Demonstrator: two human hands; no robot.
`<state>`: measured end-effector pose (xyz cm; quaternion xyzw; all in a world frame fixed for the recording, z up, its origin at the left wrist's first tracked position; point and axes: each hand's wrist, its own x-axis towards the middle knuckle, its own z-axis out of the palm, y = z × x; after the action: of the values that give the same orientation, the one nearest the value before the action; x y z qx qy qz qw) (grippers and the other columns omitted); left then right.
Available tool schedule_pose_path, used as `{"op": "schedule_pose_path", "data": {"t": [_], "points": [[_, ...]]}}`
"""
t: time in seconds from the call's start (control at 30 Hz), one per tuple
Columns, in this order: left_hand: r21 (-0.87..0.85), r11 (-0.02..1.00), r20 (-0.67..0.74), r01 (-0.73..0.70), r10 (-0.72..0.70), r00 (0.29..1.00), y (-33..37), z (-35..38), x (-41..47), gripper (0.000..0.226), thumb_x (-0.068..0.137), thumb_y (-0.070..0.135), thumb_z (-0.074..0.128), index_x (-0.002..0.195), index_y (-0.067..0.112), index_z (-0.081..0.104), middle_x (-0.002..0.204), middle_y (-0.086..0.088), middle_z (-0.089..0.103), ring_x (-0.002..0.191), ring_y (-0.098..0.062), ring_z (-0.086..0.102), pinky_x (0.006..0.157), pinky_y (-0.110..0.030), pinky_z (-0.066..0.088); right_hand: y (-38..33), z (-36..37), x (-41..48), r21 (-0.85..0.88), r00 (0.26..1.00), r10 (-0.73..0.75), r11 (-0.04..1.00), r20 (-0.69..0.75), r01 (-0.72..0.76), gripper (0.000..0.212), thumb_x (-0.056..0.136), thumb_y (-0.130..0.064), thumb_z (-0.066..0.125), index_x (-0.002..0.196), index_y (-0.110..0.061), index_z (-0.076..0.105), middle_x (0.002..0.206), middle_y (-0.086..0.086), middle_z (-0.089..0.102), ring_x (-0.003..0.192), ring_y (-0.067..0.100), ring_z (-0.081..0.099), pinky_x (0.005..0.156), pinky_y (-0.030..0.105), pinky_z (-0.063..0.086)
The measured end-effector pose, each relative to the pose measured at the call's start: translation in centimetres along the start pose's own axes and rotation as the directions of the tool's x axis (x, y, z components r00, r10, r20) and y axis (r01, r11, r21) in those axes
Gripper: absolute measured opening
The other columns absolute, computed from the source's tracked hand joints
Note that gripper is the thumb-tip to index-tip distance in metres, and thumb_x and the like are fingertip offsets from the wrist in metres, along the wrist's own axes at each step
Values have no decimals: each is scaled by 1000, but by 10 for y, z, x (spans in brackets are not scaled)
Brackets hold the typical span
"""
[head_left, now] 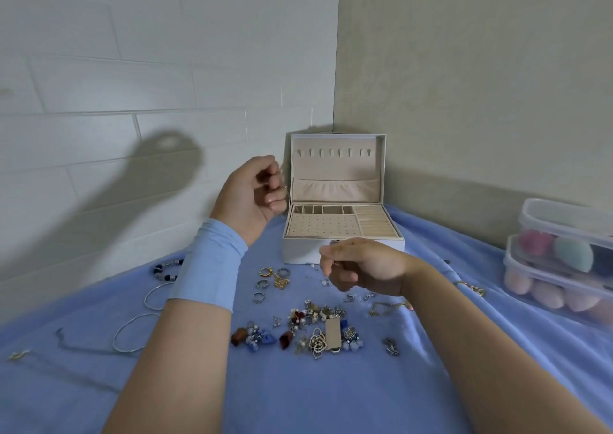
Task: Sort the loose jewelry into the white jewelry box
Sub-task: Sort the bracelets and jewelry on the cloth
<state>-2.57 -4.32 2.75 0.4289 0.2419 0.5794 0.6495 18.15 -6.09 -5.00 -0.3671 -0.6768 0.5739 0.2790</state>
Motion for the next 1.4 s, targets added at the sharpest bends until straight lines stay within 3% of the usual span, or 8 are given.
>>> {"op": "schedule_pose_path", "data": {"t": [0.13,0.3,0.4,0.63,0.87,1.2,1.3,1.4], "points": [[309,950,-165,-47,102,981,2,-15,-5,30,93,12,64,67,15,49,60,0,35,45,-11,30,50,-23,42,0,-9,-9,86,998,15,996,-67,-9,28,93,-32,58,72,-13,61,54,-1,32,55,16,33,66,29,35],[796,605,-128,-4,175,976,-9,-21,-29,18,92,6,61,91,22,71,72,-3,49,71,-20,56,79,-31,58,-11,-23,-29,-51,992,73,996,-108,-79,27,95,-33,58,76,-14,61,100,5,77,91,19,62,79,28,43],[931,364,-33,-26,154,988,-17,-13,-42,22,97,14,55,104,27,71,76,3,58,77,-15,59,73,-22,47,-20,-34,-50,41,980,151,988,-131,-147,31,105,-24,48,77,-12,57,76,8,72,90,26,71,76,30,45],[1000,-28,-18,9,-332,943,-43,24,-53,26,86,44,66,87,21,79,69,0,57,58,-16,48,57,-24,41,-25,-63,-100,-119,894,295,929,-337,-351,26,105,-22,49,85,-9,59,55,2,39,48,19,42,57,30,50],[999,-35,14,-34,-467,884,-83,65,-52,20,86,39,64,77,27,78,70,-2,49,62,-21,45,66,-27,47,-12,-86,-132,-481,787,326,650,-524,-589,10,90,-13,67,92,-6,74,64,4,52,47,16,42,50,23,44],[907,-378,-30,-186,-498,866,-129,97,-39,19,91,34,61,81,19,66,82,-3,58,77,-22,49,63,-24,40,6,-88,-139,-723,744,261,191,-615,-664,17,87,1,56,88,-5,72,61,7,62,40,12,53,33,15,40],[907,-376,-35,-188,-515,857,-130,93,-37,24,91,37,61,77,18,63,79,-2,60,72,-22,50,67,-24,42,8,-84,-136,-754,753,199,84,-628,-651,16,86,-4,60,71,-9,60,61,4,55,51,13,48,46,21,39],[947,-286,-16,-147,-500,866,-122,84,-35,19,88,40,65,91,22,71,93,1,68,78,-20,61,78,-26,50,8,-83,-124,-799,807,131,120,-576,-590,17,88,-9,61,96,-11,75,99,6,72,88,21,66,73,27,50]]}}
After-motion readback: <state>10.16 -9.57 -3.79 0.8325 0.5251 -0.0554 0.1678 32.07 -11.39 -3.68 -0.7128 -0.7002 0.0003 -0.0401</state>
